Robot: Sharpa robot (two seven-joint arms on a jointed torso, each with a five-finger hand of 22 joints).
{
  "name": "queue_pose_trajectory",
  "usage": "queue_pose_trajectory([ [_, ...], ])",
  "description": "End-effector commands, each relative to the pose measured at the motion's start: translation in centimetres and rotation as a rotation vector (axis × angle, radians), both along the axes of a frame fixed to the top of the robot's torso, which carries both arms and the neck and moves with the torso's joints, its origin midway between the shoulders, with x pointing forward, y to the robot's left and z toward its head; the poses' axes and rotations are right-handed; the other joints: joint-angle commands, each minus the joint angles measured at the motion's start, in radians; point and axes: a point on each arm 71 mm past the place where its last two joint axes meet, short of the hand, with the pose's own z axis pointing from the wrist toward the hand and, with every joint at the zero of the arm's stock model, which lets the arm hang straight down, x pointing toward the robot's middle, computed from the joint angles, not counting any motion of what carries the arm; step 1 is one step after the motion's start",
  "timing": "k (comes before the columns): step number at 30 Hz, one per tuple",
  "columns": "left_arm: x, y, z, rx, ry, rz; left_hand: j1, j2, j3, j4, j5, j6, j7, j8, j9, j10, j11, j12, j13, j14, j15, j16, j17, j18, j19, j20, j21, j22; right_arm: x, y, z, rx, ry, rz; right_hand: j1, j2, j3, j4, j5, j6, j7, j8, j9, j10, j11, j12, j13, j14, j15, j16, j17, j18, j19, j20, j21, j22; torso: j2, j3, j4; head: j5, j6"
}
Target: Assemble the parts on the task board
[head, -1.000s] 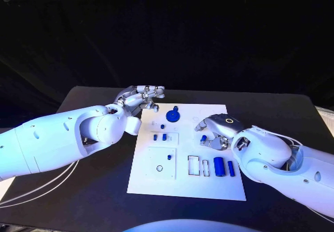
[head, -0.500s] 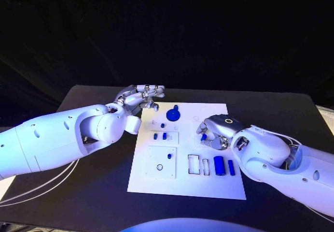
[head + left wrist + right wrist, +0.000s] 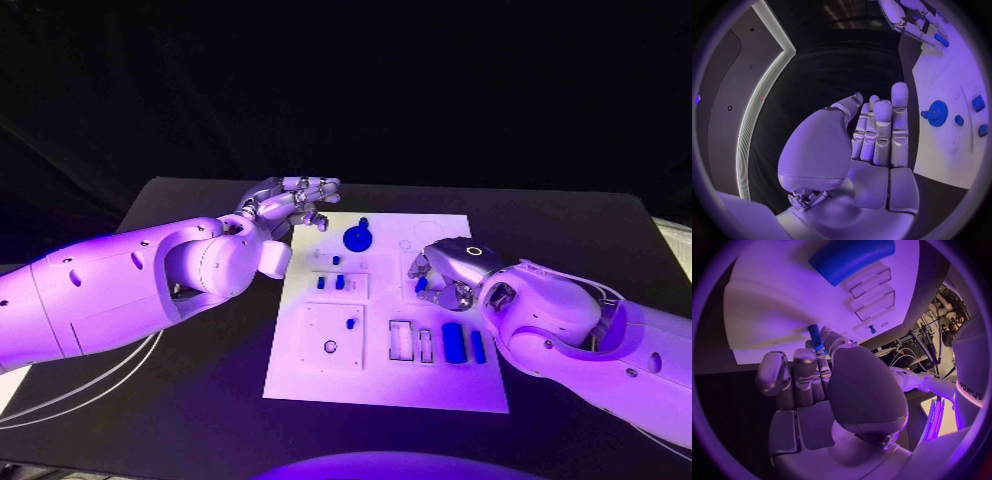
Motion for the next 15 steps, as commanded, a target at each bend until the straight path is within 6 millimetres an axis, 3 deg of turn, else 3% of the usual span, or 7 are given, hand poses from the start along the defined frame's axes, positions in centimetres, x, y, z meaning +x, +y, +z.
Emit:
queue_pose_trajectory([
  [1,-0.06,-0.22,0.04,-0.012,-0.001,-0.019,-0.006,-0.002,-0.006,0.001,0.003,-0.006,-0.003,0.006,0.001,-0.006,0.000,0.005,0.002,-0.006,0.000,-0.003,-0.001,0.013,-0.007,0.000,-0.003,-0.001,-0.03,-0.06,-0.06,-0.015,0.001,-0.005,0.008,-0.001,0.008,0.001,-0.004,0.010,-0.001,0.003,0.001,0.009,0.004,-0.003,-0.001,0.002,0.006,-0.003,0.000,0.006,0.002,0.004,0.001,0.002,0.000,-0.0005,0.0004,-0.001,-0.001],
  [15,-0.07,-0.18,-0.02,-0.012,0.001,-0.019,-0.006,-0.002,-0.006,0.001,0.003,-0.006,-0.002,0.006,0.001,-0.006,0.000,0.006,0.002,-0.005,0.000,-0.001,0.002,0.012,-0.006,0.000,0.000,0.001,0.00,-0.29,-0.06,-0.016,-0.002,-0.009,0.012,-0.003,0.051,0.003,-0.005,0.036,0.000,0.004,0.001,0.031,0.004,-0.011,-0.001,0.001,0.006,-0.002,0.000,0.006,0.005,0.006,0.002,0.003,-0.001,-0.0008,0.0004,-0.003,-0.003],
])
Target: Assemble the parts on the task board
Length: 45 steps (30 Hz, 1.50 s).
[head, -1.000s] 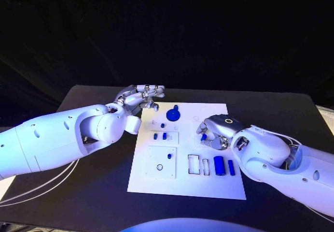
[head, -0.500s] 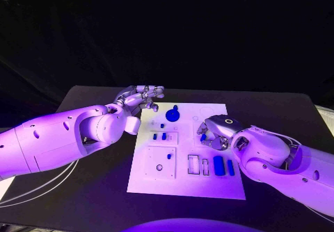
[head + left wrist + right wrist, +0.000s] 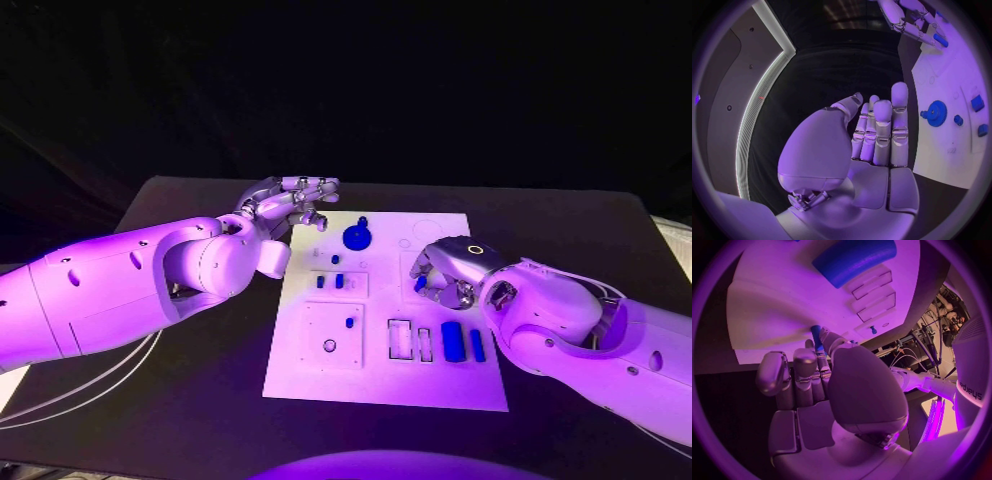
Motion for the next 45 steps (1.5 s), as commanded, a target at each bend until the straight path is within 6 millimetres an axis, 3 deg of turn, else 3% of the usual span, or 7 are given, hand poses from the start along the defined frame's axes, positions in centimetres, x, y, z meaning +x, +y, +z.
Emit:
queue_pose_trajectory([
  [1,0.0,-0.2,0.1,-0.012,-0.002,-0.017,-0.006,-0.002,-0.006,0.001,0.003,-0.006,-0.002,0.006,0.001,-0.006,0.000,0.006,0.002,-0.005,0.000,-0.001,0.001,0.012,-0.006,0.000,0.000,0.001,0.0,0.0,0.0,-0.011,-0.001,-0.003,0.008,0.000,0.012,0.000,-0.005,0.010,-0.001,0.004,0.002,0.012,0.001,-0.006,-0.001,0.001,0.006,-0.002,0.000,0.006,0.004,0.005,0.002,0.002,0.000,-0.0002,0.0000,0.000,0.000],
  [15,0.0,-0.2,0.0,-0.012,-0.001,-0.016,-0.006,-0.002,-0.006,0.001,0.003,-0.006,-0.002,0.006,0.001,-0.006,0.000,0.006,0.002,-0.005,0.000,-0.001,0.001,0.012,-0.006,0.000,0.000,0.001,-0.2,0.3,0.4,0.039,-0.031,0.004,0.031,0.025,0.117,-0.033,-0.014,0.101,-0.008,0.036,0.016,0.163,-0.027,0.012,0.009,0.011,-0.014,0.039,0.044,-0.009,0.045,-0.010,0.057,0.075,0.000,-0.0002,-0.0001,-0.003,-0.003],
  [25,-0.1,-0.1,0.0,-0.011,0.000,-0.016,-0.005,-0.001,-0.006,0.001,0.003,-0.007,-0.002,0.007,0.001,-0.008,0.001,0.007,0.002,-0.006,0.001,-0.003,-0.002,0.013,-0.006,0.000,-0.003,-0.001,-0.4,0.3,1.0,0.088,-0.048,-0.004,0.023,0.020,0.124,-0.040,-0.014,0.106,-0.009,0.037,0.017,0.171,-0.028,0.003,0.007,0.011,-0.016,0.041,0.046,-0.010,0.046,-0.013,0.061,0.079,-0.001,-0.0023,0.0005,-0.006,-0.002],
  [32,-0.1,0.0,0.0,-0.011,0.000,-0.014,-0.005,-0.001,-0.006,0.001,0.003,-0.007,-0.002,0.007,0.001,-0.008,0.001,0.007,0.002,-0.006,0.001,-0.003,-0.002,0.013,-0.006,0.000,-0.003,-0.001,-1.2,0.4,2.9,0.159,-0.057,0.000,0.020,0.017,0.127,-0.042,-0.014,0.104,-0.008,0.034,0.017,0.170,-0.027,-0.003,0.006,0.010,-0.015,0.041,0.046,-0.010,0.046,-0.013,0.061,0.079,0.000,-0.0003,0.0016,-0.002,-0.008],
  [35,-0.1,0.1,0.0,-0.010,0.000,-0.013,-0.004,-0.001,-0.006,0.001,0.003,-0.007,-0.002,0.007,0.001,-0.008,0.001,0.008,0.002,-0.006,0.001,-0.003,-0.003,0.013,-0.007,0.000,-0.003,-0.001,-1.9,0.9,3.6,0.207,-0.049,0.016,0.019,0.016,0.129,-0.044,-0.014,0.103,-0.007,0.034,0.017,0.169,-0.026,-0.005,0.005,0.011,-0.015,0.042,0.047,-0.010,0.045,-0.013,0.060,0.078,0.000,-0.0015,-0.0002,0.001,-0.009],
  [43,0.0,-0.1,0.0,-0.009,0.001,-0.016,-0.004,-0.001,-0.006,0.001,0.003,-0.007,-0.002,0.007,0.001,-0.008,0.001,0.008,0.002,-0.006,0.001,-0.003,-0.003,0.013,-0.007,0.000,-0.003,-0.001,-4.3,4.5,3.9,0.338,0.017,0.110,0.019,0.017,0.142,-0.053,-0.011,0.098,-0.004,0.029,0.015,0.168,-0.023,-0.017,0.004,0.011,-0.013,0.046,0.050,-0.010,0.045,-0.012,0.062,0.079,0.000,-0.0022,0.0044,0.013,-0.013],
  [45,0.0,-0.1,0.0,-0.006,0.002,-0.014,-0.004,-0.001,-0.006,0.001,0.003,-0.007,-0.002,0.007,0.001,-0.008,0.001,0.008,0.002,-0.006,0.001,-0.003,-0.003,0.013,-0.007,0.000,-0.003,-0.001,-4.7,5.4,3.9,0.349,0.031,0.135,0.018,0.017,0.145,-0.054,-0.010,0.097,-0.002,0.028,0.015,0.168,-0.023,-0.019,0.004,0.011,-0.013,0.046,0.050,-0.010,0.045,-0.012,0.062,0.079,0.000,-0.0021,0.0051,0.017,-0.020],
])
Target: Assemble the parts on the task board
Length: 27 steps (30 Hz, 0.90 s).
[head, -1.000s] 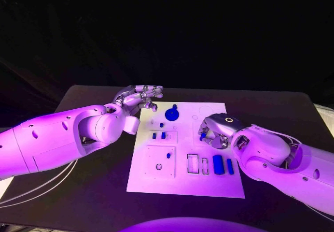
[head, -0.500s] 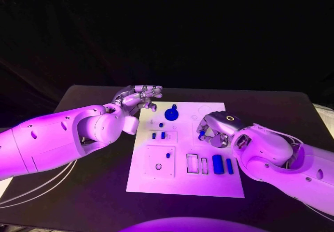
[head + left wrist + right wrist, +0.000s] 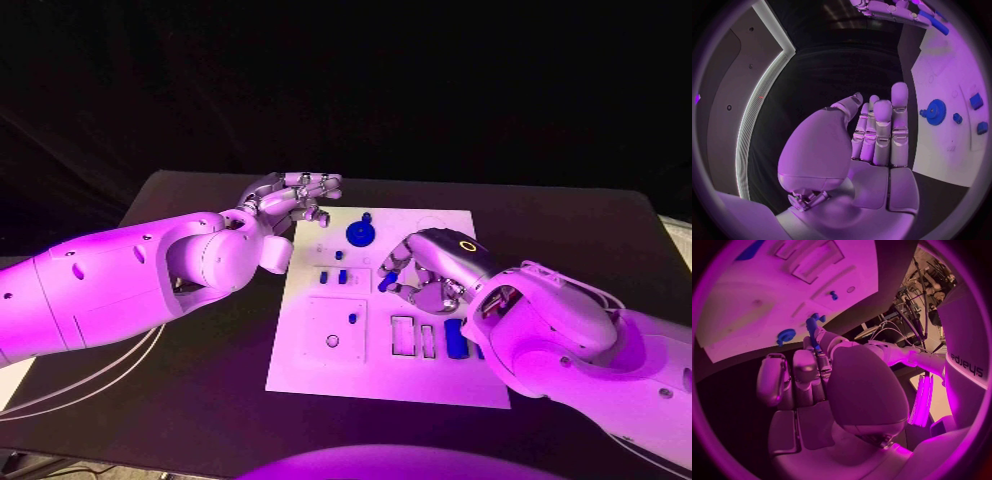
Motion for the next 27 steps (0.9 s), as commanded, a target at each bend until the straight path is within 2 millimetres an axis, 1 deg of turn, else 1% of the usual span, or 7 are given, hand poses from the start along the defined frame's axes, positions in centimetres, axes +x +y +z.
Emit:
queue_pose_trajectory([
  [1,0.1,-0.3,0.0,-0.006,-0.002,-0.014,-0.004,-0.001,-0.006,0.001,0.003,-0.007,-0.002,0.007,0.001,-0.008,0.001,0.004,0.001,-0.006,0.001,-0.003,-0.001,0.013,-0.007,0.000,-0.003,-0.001,-0.7,1.4,0.1,0.059,0.032,0.047,-0.005,0.006,0.008,0.000,0.007,-0.005,0.007,-0.007,-0.001,0.045,-0.038,-0.005,0.002,0.011,-0.005,0.004,0.001,-0.010,0.005,0.002,0.006,0.001,0.000,-0.0015,0.0021,0.007,-0.008],
  [5,0.2,-0.4,0.0,-0.005,-0.004,-0.015,-0.004,-0.001,-0.006,0.001,0.003,-0.007,-0.002,0.007,0.001,-0.008,0.001,0.004,0.001,-0.006,0.001,-0.003,-0.001,0.013,-0.007,0.000,-0.003,-0.001,-1.3,3.0,-0.5,0.070,0.042,0.096,-0.007,0.006,0.012,-0.003,0.009,-0.007,0.009,-0.009,-0.002,0.044,-0.037,-0.010,0.002,0.011,-0.004,0.005,0.001,-0.009,0.005,0.003,0.006,0.000,0.000,-0.0053,-0.0008,0.011,-0.007],
  [8,0.2,-0.6,0.0,-0.006,-0.005,-0.017,-0.004,-0.001,-0.006,0.001,0.003,-0.007,-0.002,0.007,0.001,-0.008,0.001,0.004,0.001,-0.006,0.001,-0.003,-0.001,0.013,-0.007,0.000,-0.003,-0.001,-1.7,4.0,-1.2,0.073,0.048,0.127,-0.010,0.005,0.015,-0.005,0.011,-0.010,0.010,-0.011,-0.002,0.043,-0.035,-0.013,0.002,0.011,-0.003,0.005,0.001,-0.009,0.004,0.004,0.007,0.001,0.000,-0.0083,0.0009,0.013,-0.007],
  [12,0.3,-0.7,0.0,-0.007,-0.007,-0.018,-0.003,-0.001,-0.006,0.000,0.003,-0.007,-0.002,0.008,0.001,-0.009,0.001,0.005,0.002,-0.007,0.001,-0.004,-0.004,0.013,-0.006,0.000,-0.003,-0.001,-2.1,4.9,-2.4,0.065,0.066,0.153,-0.014,0.003,0.016,-0.006,0.013,-0.012,0.011,-0.013,-0.003,0.042,-0.034,-0.017,0.002,0.011,-0.002,0.005,0.000,-0.009,0.004,0.005,0.006,0.000,-0.001,-0.0067,-0.0027,0.016,-0.008],
  [15,0.3,-0.8,0.0,-0.008,-0.007,-0.020,-0.003,-0.001,-0.006,0.000,0.003,-0.007,-0.002,0.008,0.001,-0.009,0.001,0.005,0.002,-0.007,0.001,-0.004,-0.004,0.013,-0.006,0.000,-0.003,-0.001,-2.1,5.2,-3.5,0.050,0.085,0.160,-0.014,0.003,0.017,-0.006,0.013,-0.012,0.011,-0.013,-0.003,0.042,-0.034,-0.017,0.002,0.011,-0.002,0.005,0.000,-0.009,0.004,0.005,0.006,0.000,0.000,-0.0058,-0.0001,0.018,-0.012],
  [22,0.4,-1.1,0.0,-0.010,-0.008,-0.024,-0.003,-0.001,-0.006,0.000,0.003,-0.007,-0.002,0.008,0.001,-0.009,0.001,0.005,0.002,-0.007,0.001,-0.004,-0.004,0.013,-0.006,0.000,-0.003,-0.001,-1.7,5.7,-5.3,0.027,0.124,0.164,-0.015,0.003,0.018,-0.007,0.014,-0.013,0.012,-0.014,-0.003,0.041,-0.033,-0.019,0.002,0.011,-0.002,0.005,0.001,-0.009,0.003,0.005,0.006,-0.001,0.000,-0.0061,-0.0016,0.015,-0.012],
  [27,0.4,-1.2,0.0,-0.012,-0.008,-0.029,-0.003,-0.001,-0.006,0.000,0.003,-0.007,-0.002,0.008,0.001,-0.009,0.001,0.005,0.002,-0.007,0.001,-0.004,-0.004,0.013,-0.006,0.000,-0.003,-0.001,-1.8,6.2,-6.0,0.015,0.145,0.178,-0.017,0.004,0.019,-0.007,0.016,-0.013,0.012,-0.014,-0.003,0.041,-0.033,-0.020,0.002,0.011,-0.001,0.006,0.001,-0.009,0.002,0.006,0.005,-0.002,0.001,-0.0026,-0.0025,0.018,-0.013],
])
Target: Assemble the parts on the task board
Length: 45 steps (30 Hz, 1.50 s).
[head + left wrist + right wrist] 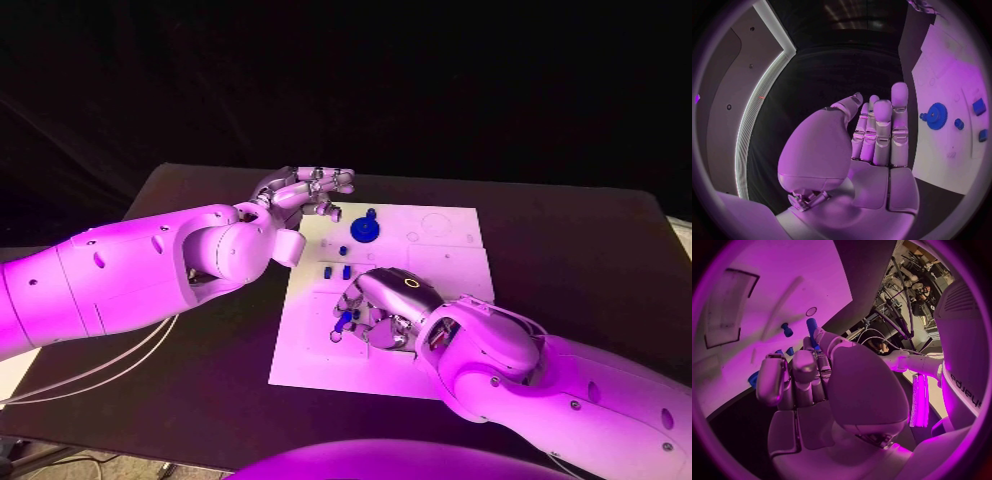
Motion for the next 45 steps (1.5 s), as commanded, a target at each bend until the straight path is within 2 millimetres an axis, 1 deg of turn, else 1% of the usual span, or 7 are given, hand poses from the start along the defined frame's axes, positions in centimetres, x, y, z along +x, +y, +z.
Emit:
queue_pose_trajectory([
  [1,0.0,-0.3,0.1,-0.011,-0.008,-0.019,-0.003,-0.001,-0.006,0.000,0.003,-0.007,-0.002,0.004,0.001,-0.009,0.001,0.005,0.001,-0.007,0.001,-0.004,-0.001,0.013,-0.006,0.000,-0.003,-0.001,-0.2,0.4,-0.4,-0.024,0.004,0.041,-0.013,0.003,0.006,0.001,0.004,-0.005,0.005,-0.007,0.001,0.041,-0.033,-0.001,0.001,0.011,-0.001,0.006,0.002,-0.009,0.002,0.005,0.005,-0.001,0.001,0.0025,0.0003,0.001,-0.001],
  [6,0.0,-0.3,0.1,-0.011,-0.008,-0.020,-0.003,-0.001,-0.006,0.000,0.003,-0.007,-0.002,0.004,0.001,-0.009,0.001,0.005,0.001,-0.007,0.001,-0.004,-0.001,0.013,-0.006,0.000,-0.003,-0.001,-0.1,0.5,-0.7,-0.031,0.010,0.041,-0.013,0.003,0.006,0.001,0.005,-0.005,0.005,-0.007,0.001,0.041,-0.033,-0.001,0.001,0.011,-0.001,0.007,0.003,-0.009,0.002,0.006,0.005,-0.001,0.000,0.0001,0.0022,0.001,-0.004],
  [10,0.0,-0.2,0.1,-0.010,-0.008,-0.018,-0.002,0.000,-0.007,0.000,0.003,-0.008,-0.002,0.004,0.001,-0.010,0.001,0.006,0.001,-0.007,0.001,-0.004,-0.001,0.013,-0.007,0.000,-0.004,-0.002,-0.1,0.7,-0.8,-0.034,0.012,0.045,-0.013,0.003,0.006,0.001,0.005,-0.005,0.005,-0.007,0.001,0.041,-0.033,-0.001,0.001,0.011,-0.001,0.007,0.003,-0.009,0.002,0.006,0.005,-0.001,0.001,0.0012,0.0013,0.003,-0.006],
  [27,0.0,-0.2,0.1,-0.009,-0.006,-0.019,-0.002,0.000,-0.007,0.000,0.003,-0.008,-0.002,0.004,0.001,-0.010,0.001,0.006,0.001,-0.007,0.001,-0.004,-0.001,0.013,-0.007,0.000,-0.004,-0.002,-0.1,0.8,-1.3,-0.097,-0.021,0.050,-0.015,0.002,0.009,-0.003,0.005,-0.007,0.006,-0.008,0.000,0.040,-0.032,-0.005,0.001,0.011,0.000,0.008,0.003,-0.008,0.002,0.006,0.005,-0.001,0.000,0.0002,0.0009,0.003,-0.009],
  [39,0.0,-0.1,0.1,-0.008,-0.005,-0.017,-0.002,0.000,-0.007,0.000,0.003,-0.008,-0.002,0.004,0.001,-0.010,0.001,0.006,0.001,-0.007,0.001,-0.004,-0.001,0.013,-0.007,0.000,-0.004,-0.002,-0.6,1.5,-1.6,-0.140,-0.061,0.073,-0.020,-0.001,0.010,-0.006,0.005,-0.010,0.007,-0.011,-0.001,0.038,-0.031,-0.010,0.001,0.011,0.001,0.007,0.002,-0.008,0.001,0.007,0.005,-0.001,0.000,-0.0003,0.0012,0.002,-0.008],
  [42,0.0,-0.1,0.1,-0.008,-0.005,-0.017,-0.002,0.000,-0.007,0.000,0.003,-0.008,-0.002,0.004,0.001,-0.010,0.001,0.006,0.001,-0.007,0.001,-0.004,-0.001,0.013,-0.007,0.000,-0.004,-0.002,-0.7,1.7,-1.7,-0.145,-0.062,0.081,-0.038,-0.009,0.007,-0.005,0.006,-0.024,0.012,-0.020,-0.004,0.024,-0.025,-0.023,-0.001,0.009,0.005,0.003,-0.003,-0.007,-0.003,0.010,0.001,-0.007,-0.001,-0.0006,0.0010,0.002,-0.008],
  [45,0.0,-0.1,0.1,-0.008,-0.005,-0.017,-0.002,0.000,-0.007,0.000,0.003,-0.008,-0.002,0.004,0.001,-0.010,0.001,0.006,0.001,-0.007,0.001,-0.004,-0.001,0.013,-0.007,0.000,-0.004,-0.002,-0.8,1.8,-1.8,-0.153,-0.058,0.084,-0.077,-0.036,-0.008,0.007,0.014,-0.072,0.021,-0.036,-0.015,-0.024,-0.011,-0.053,-0.004,0.003,0.018,-0.012,-0.021,-0.003,-0.018,0.019,-0.015,-0.029,-0.001,-0.0007,0.0014,0.002,-0.008],
])
